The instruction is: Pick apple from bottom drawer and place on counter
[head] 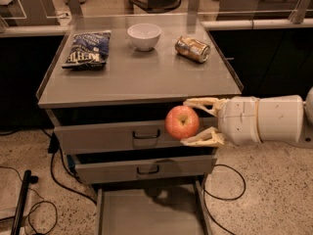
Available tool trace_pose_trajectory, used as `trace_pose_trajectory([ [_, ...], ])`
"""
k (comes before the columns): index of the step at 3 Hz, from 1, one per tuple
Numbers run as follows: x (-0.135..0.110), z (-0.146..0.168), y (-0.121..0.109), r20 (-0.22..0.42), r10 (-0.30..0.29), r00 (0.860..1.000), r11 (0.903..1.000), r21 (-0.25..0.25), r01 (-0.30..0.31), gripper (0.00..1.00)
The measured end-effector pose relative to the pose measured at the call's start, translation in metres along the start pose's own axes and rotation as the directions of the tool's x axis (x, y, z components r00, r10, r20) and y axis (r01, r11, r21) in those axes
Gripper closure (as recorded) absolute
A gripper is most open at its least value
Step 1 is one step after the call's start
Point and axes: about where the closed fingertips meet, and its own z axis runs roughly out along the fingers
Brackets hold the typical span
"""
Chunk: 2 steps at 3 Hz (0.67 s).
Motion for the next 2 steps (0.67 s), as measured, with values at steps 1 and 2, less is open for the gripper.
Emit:
trace_pose_trajectory([
  [1,-0.001,0.005,-0.016,0.000,-0.014,1.000,0.9999,0.003,0.014,1.00],
  [2,-0.007,0.016,-0.057,0.009,-0.022,1.000,0.9995,0.021,0.022,1.00],
])
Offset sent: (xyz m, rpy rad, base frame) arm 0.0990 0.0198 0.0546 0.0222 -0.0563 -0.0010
